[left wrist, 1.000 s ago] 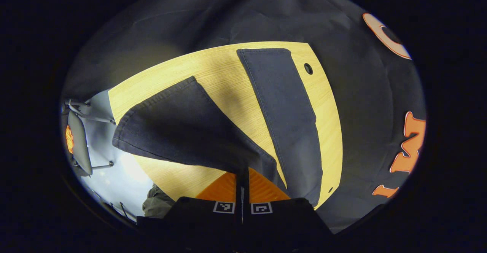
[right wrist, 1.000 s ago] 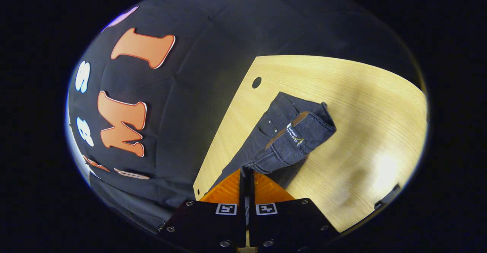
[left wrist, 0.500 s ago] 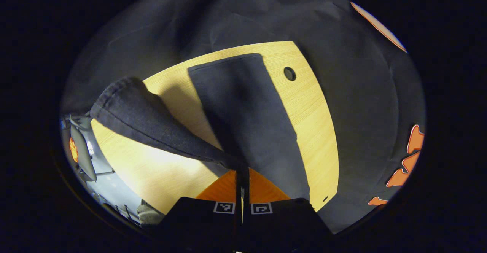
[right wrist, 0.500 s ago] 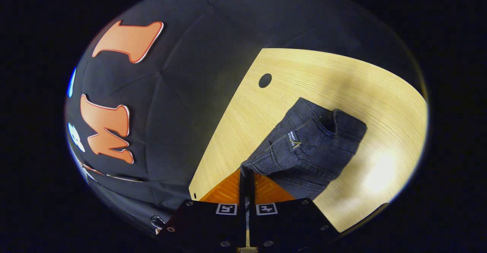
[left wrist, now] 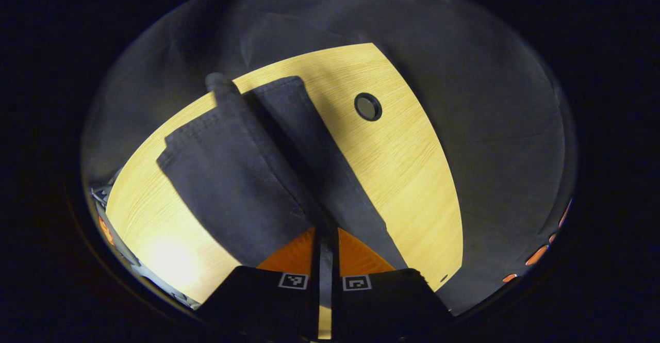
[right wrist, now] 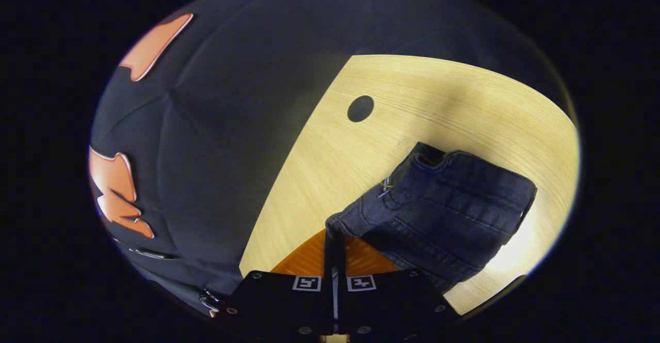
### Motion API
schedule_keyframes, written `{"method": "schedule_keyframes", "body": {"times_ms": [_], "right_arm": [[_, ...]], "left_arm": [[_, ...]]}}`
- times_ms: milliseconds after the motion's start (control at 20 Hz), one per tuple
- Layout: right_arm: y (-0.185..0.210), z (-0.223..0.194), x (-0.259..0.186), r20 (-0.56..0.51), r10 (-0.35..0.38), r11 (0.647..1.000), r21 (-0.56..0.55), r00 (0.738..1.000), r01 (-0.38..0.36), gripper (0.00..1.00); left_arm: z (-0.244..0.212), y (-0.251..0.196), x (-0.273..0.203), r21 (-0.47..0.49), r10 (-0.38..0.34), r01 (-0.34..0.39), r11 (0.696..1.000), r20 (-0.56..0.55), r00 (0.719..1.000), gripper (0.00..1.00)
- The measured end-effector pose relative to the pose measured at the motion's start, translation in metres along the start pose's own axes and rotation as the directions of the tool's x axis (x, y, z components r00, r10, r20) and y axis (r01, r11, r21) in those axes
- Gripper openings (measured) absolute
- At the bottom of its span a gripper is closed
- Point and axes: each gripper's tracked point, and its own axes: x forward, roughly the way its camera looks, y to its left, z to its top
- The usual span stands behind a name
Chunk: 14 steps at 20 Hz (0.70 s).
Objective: Grasp the waist and the cuffs of the jeans and fold them to make the two legs overlap; first hold the waist and fold one-third of the jeans toward the cuffs, then hold the cuffs and fold the remaining one-third in the same direction to finish folding.
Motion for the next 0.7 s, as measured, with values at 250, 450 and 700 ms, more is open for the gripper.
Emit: {"method": "schedule_keyframes", "body": {"times_ms": [250, 450, 700], "right_arm": [[0.034, 0.024, -0.013, 0.095, 0.102, 0.993, 0.055, 0.990, -0.108, 0.68], [0.036, 0.021, -0.058, 0.116, 0.118, 0.992, -0.052, 0.986, -0.113, 0.98], [0.006, -0.004, -0.132, 0.123, 0.122, 0.986, -0.129, 0.985, -0.106, 0.98]], "left_arm": [[0.016, -0.008, 0.000, 0.046, -0.038, 0.035, 0.998, 0.062, 0.997, 0.35], [0.012, -0.023, -0.035, 0.111, -0.148, 0.134, 0.985, 0.136, 0.980, 0.99], [-0.016, -0.052, -0.110, 0.359, -0.344, 0.227, 0.905, 0.309, 0.887, 0.98]]}}
